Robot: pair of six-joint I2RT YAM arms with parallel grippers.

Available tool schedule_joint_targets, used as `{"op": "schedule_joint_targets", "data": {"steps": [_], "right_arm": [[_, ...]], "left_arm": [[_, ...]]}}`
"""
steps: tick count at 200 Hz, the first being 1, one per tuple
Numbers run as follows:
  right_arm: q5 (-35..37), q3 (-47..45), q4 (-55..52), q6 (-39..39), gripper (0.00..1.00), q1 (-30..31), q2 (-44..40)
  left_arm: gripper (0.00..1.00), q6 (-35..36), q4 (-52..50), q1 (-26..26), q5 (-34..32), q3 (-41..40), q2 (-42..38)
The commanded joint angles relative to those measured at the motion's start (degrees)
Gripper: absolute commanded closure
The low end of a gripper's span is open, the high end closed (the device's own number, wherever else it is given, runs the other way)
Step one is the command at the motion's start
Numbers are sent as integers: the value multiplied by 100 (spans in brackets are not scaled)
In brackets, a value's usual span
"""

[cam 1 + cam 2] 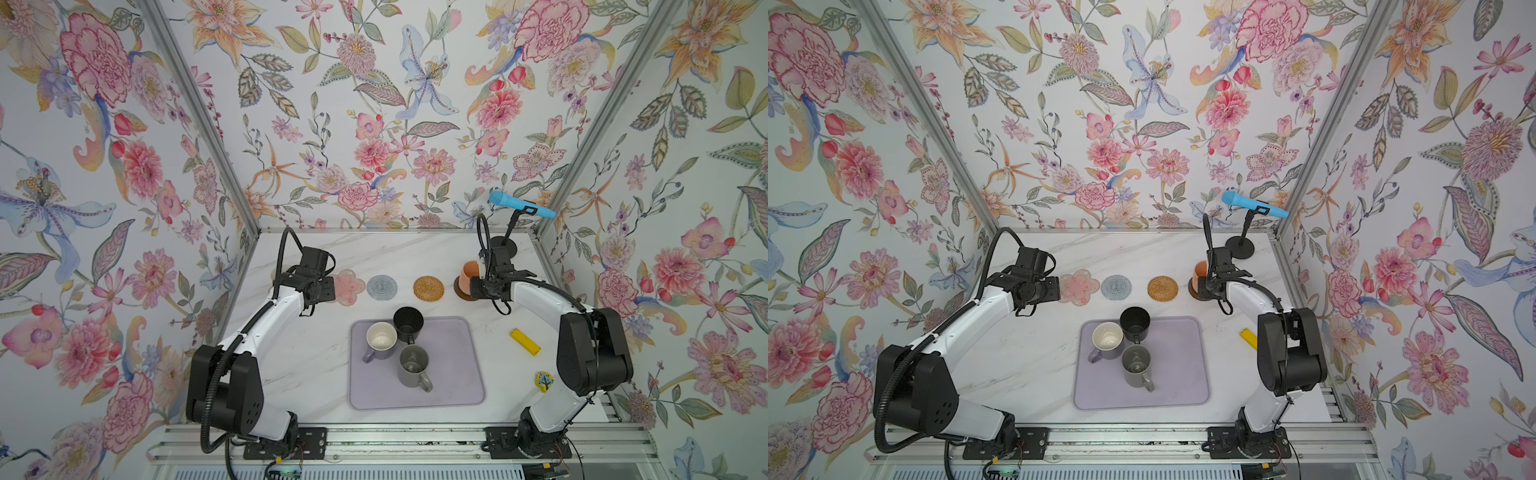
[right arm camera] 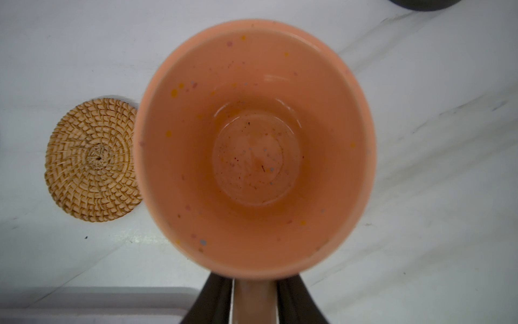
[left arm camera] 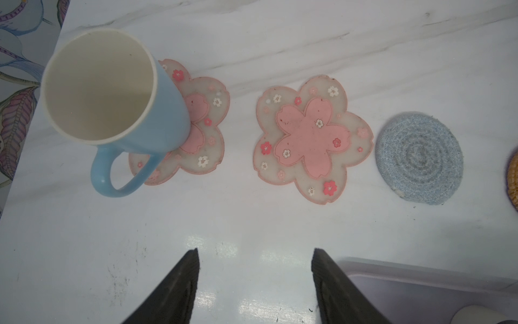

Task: Place cups on coasters
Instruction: Place the cup on the coaster.

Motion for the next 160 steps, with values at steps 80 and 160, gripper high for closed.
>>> {"op": "schedule_joint_targets", "data": {"steps": [80, 160], "right_arm": [[-32, -296, -71, 154, 63, 221, -761], [-272, -553, -100, -220, 56, 452, -1922]], "left_arm": [[32, 15, -139, -59, -2, -93, -226], [30, 259, -416, -160, -10, -246, -471]]}}
